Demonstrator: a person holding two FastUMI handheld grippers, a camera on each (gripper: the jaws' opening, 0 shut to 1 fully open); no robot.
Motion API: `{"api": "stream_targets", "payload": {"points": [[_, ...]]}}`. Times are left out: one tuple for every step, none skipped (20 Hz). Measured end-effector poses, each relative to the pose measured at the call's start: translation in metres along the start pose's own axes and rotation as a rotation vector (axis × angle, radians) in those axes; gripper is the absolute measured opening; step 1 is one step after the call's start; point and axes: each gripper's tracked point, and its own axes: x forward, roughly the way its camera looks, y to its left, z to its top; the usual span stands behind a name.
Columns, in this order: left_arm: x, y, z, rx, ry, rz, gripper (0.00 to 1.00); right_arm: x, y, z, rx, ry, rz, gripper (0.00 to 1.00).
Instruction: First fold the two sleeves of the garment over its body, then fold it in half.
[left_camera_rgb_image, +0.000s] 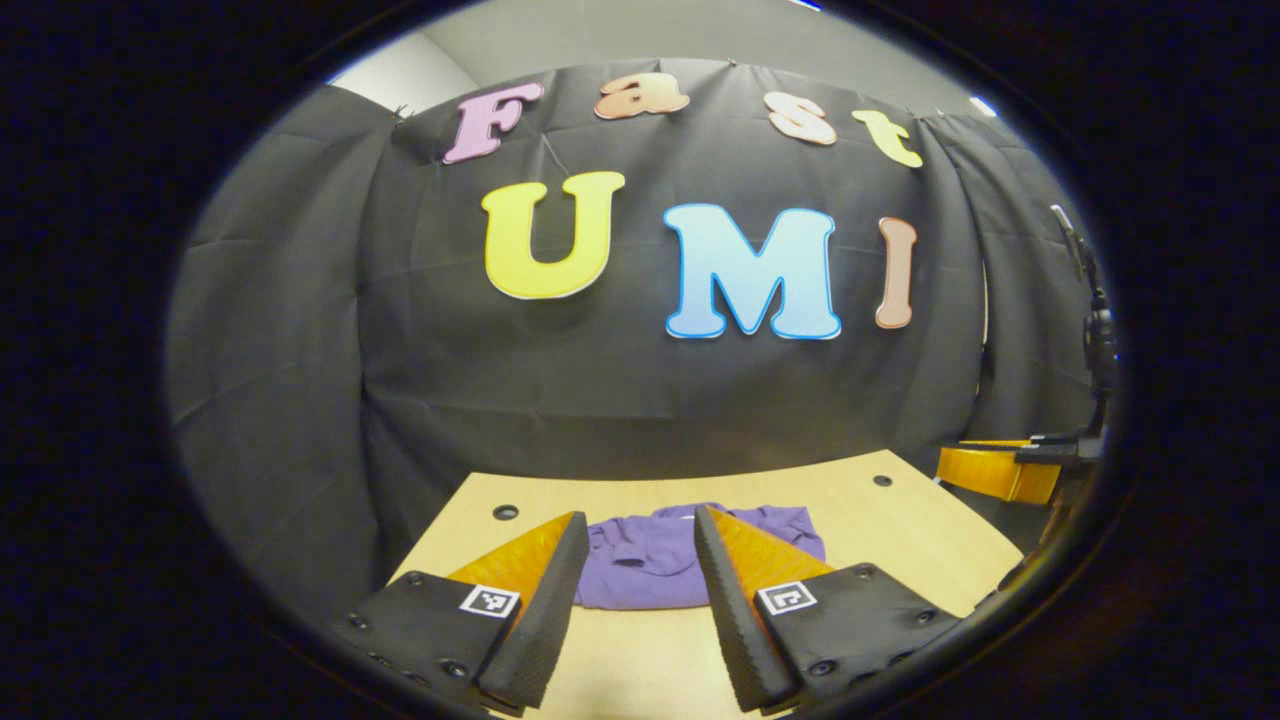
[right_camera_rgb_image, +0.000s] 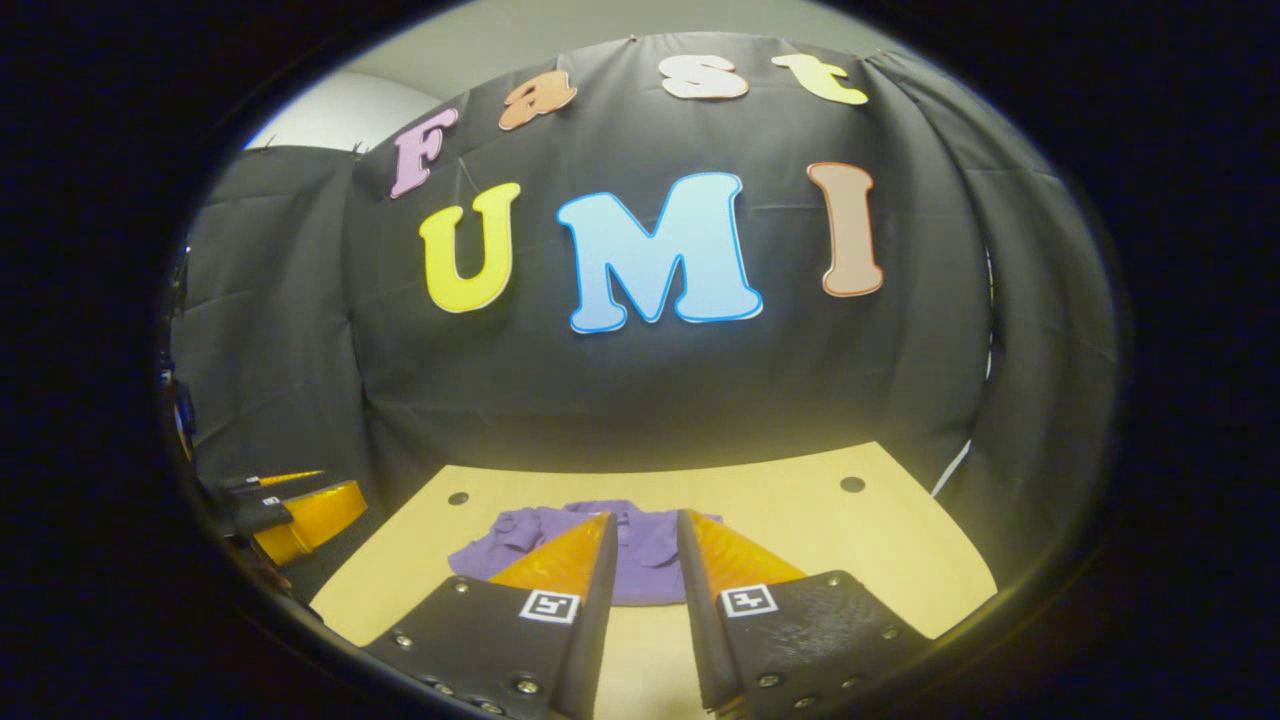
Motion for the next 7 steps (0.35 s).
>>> {"api": "stream_targets", "payload": {"points": [[-0.006, 0.002, 0.002, 0.006, -0.009, 0.008, 0.7, -0.007, 0.0, 0.0, 0.003, -0.006, 0.0, 0.36], [-0.012, 0.003, 0.003, 0.01, -0.012, 0.01, 0.71, -0.012, 0.0, -0.001, 0.004, -0.012, 0.0, 0.36], [-0.017, 0.004, 0.003, 0.012, -0.014, 0.012, 0.71, -0.018, -0.001, -0.001, 0.004, -0.013, -0.002, 0.3], [-0.021, 0.004, 0.002, 0.012, -0.015, 0.013, 0.71, -0.023, -0.001, -0.001, 0.005, -0.016, -0.004, 0.3], [-0.025, 0.003, 0.001, 0.011, -0.015, 0.012, 0.71, -0.028, 0.0, 0.0, 0.007, -0.018, -0.005, 0.3], [-0.029, 0.003, 0.001, 0.011, -0.016, 0.015, 0.71, -0.029, -0.001, 0.0, 0.009, -0.023, -0.006, 0.3], [-0.03, 0.004, 0.0, 0.009, -0.02, 0.014, 0.7, -0.033, -0.001, 0.001, 0.009, -0.026, -0.006, 0.29]]}}
